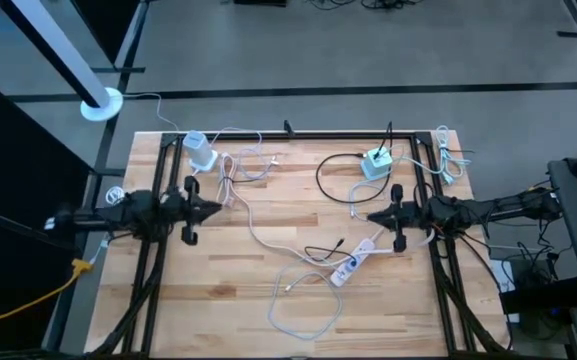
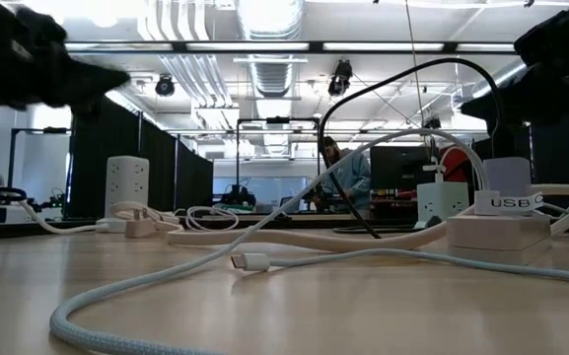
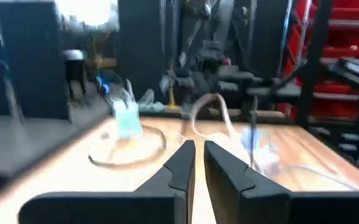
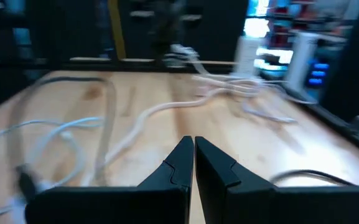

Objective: Insert USB
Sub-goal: Return to Home Position

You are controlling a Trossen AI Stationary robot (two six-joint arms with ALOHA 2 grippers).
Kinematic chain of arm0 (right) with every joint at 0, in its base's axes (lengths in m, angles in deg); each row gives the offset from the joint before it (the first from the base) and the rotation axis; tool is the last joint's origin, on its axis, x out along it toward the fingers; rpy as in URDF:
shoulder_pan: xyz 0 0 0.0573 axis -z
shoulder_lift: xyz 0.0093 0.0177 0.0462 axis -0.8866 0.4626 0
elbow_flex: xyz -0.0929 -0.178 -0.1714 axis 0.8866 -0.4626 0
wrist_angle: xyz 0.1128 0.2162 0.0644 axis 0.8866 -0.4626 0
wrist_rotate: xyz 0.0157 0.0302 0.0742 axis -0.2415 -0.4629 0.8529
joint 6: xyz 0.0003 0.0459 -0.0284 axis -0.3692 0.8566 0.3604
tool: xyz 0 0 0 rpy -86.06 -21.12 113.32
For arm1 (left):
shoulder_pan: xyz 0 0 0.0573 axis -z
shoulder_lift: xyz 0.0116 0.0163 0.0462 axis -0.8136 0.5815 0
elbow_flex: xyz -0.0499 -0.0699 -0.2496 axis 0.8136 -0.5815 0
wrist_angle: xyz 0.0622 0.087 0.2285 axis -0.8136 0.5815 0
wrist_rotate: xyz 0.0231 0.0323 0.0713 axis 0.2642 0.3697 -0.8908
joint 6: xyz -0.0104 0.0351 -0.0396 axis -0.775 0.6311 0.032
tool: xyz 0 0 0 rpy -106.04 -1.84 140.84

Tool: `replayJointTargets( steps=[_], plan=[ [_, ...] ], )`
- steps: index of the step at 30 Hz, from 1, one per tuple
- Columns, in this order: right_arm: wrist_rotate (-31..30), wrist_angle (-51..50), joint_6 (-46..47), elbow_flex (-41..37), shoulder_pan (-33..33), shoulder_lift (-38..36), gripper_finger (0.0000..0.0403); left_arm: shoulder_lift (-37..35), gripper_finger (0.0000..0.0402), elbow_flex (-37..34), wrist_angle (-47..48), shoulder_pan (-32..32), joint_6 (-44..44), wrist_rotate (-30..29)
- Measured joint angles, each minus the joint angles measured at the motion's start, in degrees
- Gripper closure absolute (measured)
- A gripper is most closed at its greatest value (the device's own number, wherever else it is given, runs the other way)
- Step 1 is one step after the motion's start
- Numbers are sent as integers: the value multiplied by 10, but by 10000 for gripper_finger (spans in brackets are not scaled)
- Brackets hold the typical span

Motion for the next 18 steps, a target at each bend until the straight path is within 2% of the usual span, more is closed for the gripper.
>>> replayJointTargets(
  steps=[2,5,18],
  plan=[
    [-22,0,0,0,0,0,403,0,379,0,-1,-11,-18,36],
    [-22,0,0,0,0,0,403,0,379,0,-2,-9,-23,40],
    [-22,0,0,0,0,0,403,7,379,0,5,-6,-53,-104]
  ],
)
